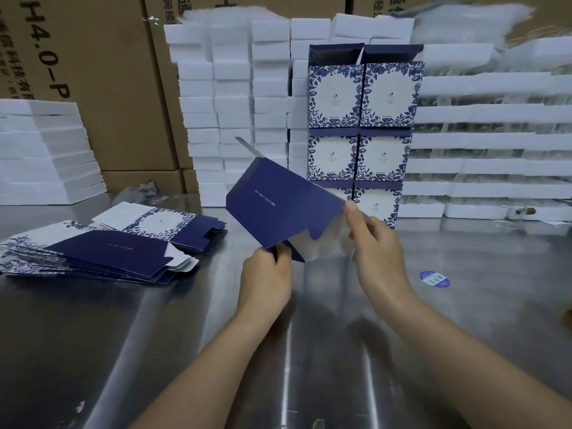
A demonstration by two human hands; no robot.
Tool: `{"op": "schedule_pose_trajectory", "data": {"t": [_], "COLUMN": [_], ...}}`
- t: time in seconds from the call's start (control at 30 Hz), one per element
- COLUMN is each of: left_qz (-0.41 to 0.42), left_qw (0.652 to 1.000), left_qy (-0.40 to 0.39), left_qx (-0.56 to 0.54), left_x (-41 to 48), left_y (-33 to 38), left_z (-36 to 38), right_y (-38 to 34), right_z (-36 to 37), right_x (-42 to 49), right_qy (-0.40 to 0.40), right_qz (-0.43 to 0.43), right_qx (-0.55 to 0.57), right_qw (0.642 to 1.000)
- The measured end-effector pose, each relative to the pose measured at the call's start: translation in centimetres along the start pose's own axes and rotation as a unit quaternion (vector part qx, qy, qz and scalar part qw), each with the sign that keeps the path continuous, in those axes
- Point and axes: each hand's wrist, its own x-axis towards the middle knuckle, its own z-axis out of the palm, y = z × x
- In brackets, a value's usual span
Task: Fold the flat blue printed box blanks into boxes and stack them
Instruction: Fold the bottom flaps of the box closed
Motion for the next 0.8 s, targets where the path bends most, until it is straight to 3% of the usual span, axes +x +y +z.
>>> {"op": "schedule_pose_trajectory", "data": {"t": [0.17,0.27,0.4,0.5,0.63,0.73,0.8], "left_qz": [-0.003,-0.006,0.01,0.021,0.032,0.049,0.053], "left_qw": [0.999,0.999,1.0,0.998,0.999,0.998,0.997], "left_qy": [0.032,0.029,0.022,0.029,-0.024,-0.046,-0.042], "left_qx": [0.004,-0.019,0.003,0.045,0.004,-0.013,-0.043], "left_x": [0.4,0.9,0.7,0.5,-0.1,-0.2,0.1], "left_y": [-0.1,-0.2,-0.3,-0.4,-0.2,0.0,0.1], "left_z": [-0.1,-0.5,-0.5,-0.3,-0.1,-0.1,-0.3], "right_y": [-0.4,-0.5,-0.4,-0.6,-0.9,-0.5,-0.3], "right_z": [-0.5,-1.0,-1.4,-1.7,-1.7,-1.9,-2.3], "right_x": [0.3,0.9,1.1,1.5,1.9,2.2,2.3], "right_qy": [-0.043,-0.014,0.018,-0.028,-0.114,-0.124,-0.126], "right_qz": [-0.023,-0.04,0.029,0.061,0.107,0.119,0.119], "right_qx": [0.064,0.102,0.119,0.185,0.301,0.274,0.186], "right_qw": [0.997,0.994,0.992,0.981,0.941,0.946,0.967]}}
